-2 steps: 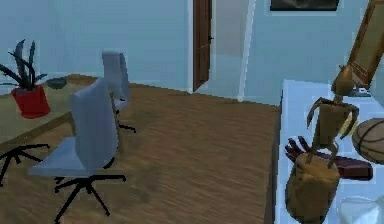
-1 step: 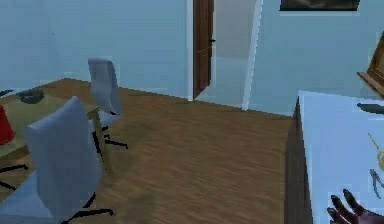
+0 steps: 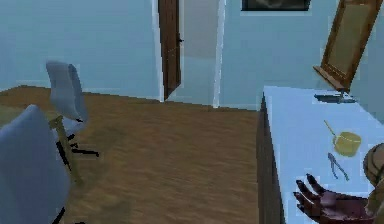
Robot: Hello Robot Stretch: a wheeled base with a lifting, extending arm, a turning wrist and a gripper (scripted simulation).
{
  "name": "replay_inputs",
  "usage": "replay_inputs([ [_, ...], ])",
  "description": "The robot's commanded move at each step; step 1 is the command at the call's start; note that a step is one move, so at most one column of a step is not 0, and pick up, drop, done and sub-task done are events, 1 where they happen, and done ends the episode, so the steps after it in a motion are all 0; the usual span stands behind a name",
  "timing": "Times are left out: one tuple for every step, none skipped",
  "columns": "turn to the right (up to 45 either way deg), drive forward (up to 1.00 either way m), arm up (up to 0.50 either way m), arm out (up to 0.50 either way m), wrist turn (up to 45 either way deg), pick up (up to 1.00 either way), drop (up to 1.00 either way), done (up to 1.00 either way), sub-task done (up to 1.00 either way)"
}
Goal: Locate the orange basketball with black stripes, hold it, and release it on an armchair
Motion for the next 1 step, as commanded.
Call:
replay_inputs([
  [0.0,0.45,0.00,0.00,0.0,0.00,0.00,0.00,0.00],
])
